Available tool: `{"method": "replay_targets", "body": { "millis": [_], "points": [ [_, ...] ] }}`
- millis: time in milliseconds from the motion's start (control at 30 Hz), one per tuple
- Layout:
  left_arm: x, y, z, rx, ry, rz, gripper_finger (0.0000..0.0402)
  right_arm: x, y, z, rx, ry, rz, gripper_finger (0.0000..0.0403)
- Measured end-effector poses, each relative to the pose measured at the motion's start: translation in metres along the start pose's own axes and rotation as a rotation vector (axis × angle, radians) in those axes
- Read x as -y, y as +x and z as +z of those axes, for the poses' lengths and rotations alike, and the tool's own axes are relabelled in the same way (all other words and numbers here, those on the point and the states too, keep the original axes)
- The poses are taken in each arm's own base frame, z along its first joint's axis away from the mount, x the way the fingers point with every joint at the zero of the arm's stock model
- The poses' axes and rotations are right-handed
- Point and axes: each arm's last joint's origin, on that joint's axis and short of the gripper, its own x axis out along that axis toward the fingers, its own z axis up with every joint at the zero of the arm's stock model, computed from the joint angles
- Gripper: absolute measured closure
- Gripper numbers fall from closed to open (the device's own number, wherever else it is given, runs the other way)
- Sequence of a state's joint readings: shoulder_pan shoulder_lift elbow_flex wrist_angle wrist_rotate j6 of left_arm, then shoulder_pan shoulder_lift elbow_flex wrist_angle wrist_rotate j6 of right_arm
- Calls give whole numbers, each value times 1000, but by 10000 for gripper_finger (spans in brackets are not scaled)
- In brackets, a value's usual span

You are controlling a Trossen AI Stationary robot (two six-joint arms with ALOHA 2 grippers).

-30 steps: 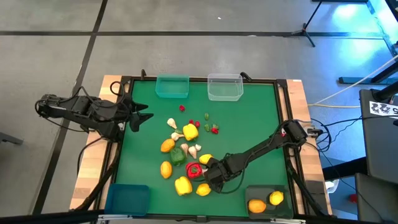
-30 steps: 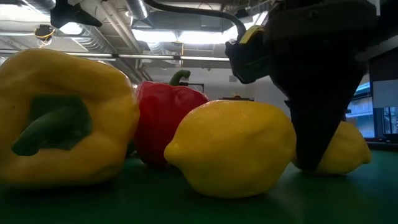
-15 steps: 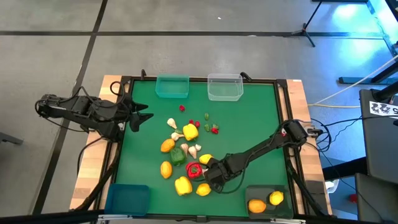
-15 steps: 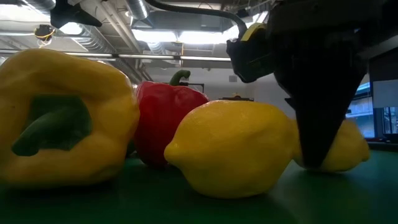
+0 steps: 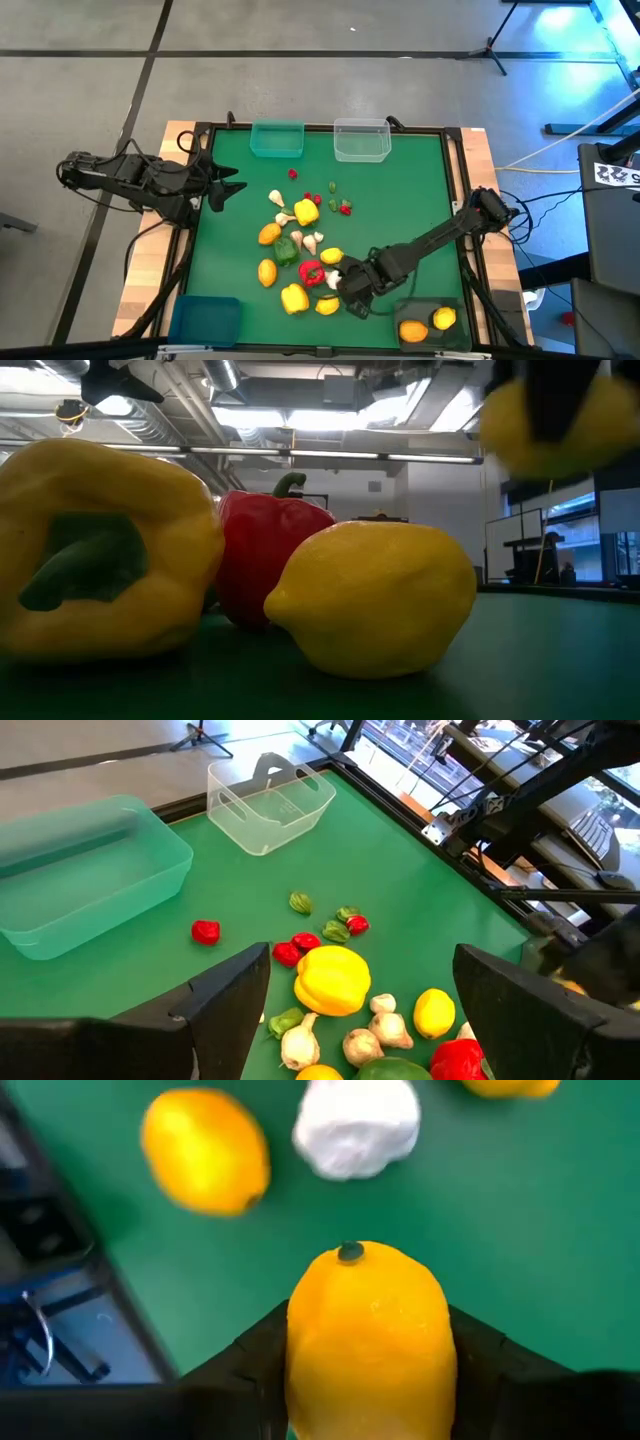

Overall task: Sort produce into baskets
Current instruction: Put the lemon into the black bin

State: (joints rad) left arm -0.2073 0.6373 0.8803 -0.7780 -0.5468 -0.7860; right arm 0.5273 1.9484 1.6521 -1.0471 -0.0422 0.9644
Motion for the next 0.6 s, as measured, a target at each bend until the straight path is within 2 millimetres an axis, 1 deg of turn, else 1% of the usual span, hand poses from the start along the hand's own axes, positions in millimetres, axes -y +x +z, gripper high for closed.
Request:
{"method": "replay_targets", "body": {
  "millis": [133,233,333,433,533,600],
  "points": [
    [0,0,0,2,-23,-2,93,-11,-28,-23,9,4,-11,226],
    [0,0,0,2,-26,-3,93,-19,-40,-48,1,43,-21,225],
    [0,0,0,2,-26,-2,93,-25,-47,-75,-17,105,-39,225],
    [0,0,0,2,-26,-2,93,-30,-49,-100,-35,165,-71,225],
    [0,0,0,2,-26,-2,93,-35,-50,-119,-32,206,-81,224],
    [0,0,0,2,-27,-2,93,-37,-49,-127,-15,232,-87,224]
  ]
}}
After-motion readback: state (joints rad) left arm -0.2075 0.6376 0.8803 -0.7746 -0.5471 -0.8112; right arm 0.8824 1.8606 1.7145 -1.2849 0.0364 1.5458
